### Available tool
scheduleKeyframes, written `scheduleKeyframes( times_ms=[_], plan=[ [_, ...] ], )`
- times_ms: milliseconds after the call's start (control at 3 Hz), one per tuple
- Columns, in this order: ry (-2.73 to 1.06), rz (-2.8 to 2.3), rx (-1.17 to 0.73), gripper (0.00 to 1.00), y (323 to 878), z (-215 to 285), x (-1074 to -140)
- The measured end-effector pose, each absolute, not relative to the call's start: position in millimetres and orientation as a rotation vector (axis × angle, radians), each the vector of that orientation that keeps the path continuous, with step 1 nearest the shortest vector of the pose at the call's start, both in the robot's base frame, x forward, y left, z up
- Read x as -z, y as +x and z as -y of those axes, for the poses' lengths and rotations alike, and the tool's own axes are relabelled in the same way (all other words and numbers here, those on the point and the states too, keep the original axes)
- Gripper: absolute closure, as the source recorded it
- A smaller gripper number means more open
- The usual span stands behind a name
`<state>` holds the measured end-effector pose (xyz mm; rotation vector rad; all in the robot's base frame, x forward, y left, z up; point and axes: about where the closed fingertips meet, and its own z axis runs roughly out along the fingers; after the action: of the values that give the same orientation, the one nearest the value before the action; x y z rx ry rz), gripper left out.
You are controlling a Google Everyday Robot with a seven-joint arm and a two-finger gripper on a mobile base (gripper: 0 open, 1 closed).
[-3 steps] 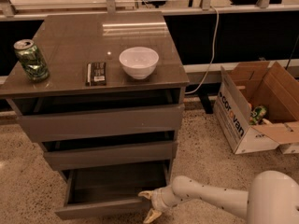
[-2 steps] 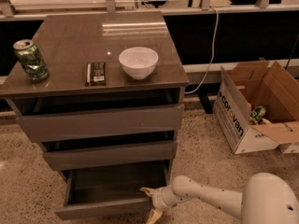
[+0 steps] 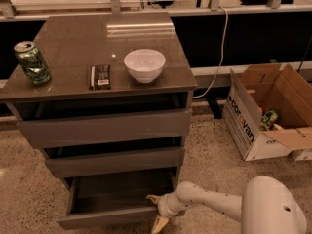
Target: Open bottom drawer
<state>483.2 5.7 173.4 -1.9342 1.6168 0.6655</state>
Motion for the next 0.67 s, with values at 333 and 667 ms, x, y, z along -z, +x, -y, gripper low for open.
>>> scheduleKeyframes(
  times_ms=[333, 667],
  plan=[
    [-1.980, -1.635, -0.699, 0.34, 474.4, -9.1, -166.1],
    [-2.008, -1.639, -0.732, 0.58, 465.3, -11.1, -164.4]
  ],
)
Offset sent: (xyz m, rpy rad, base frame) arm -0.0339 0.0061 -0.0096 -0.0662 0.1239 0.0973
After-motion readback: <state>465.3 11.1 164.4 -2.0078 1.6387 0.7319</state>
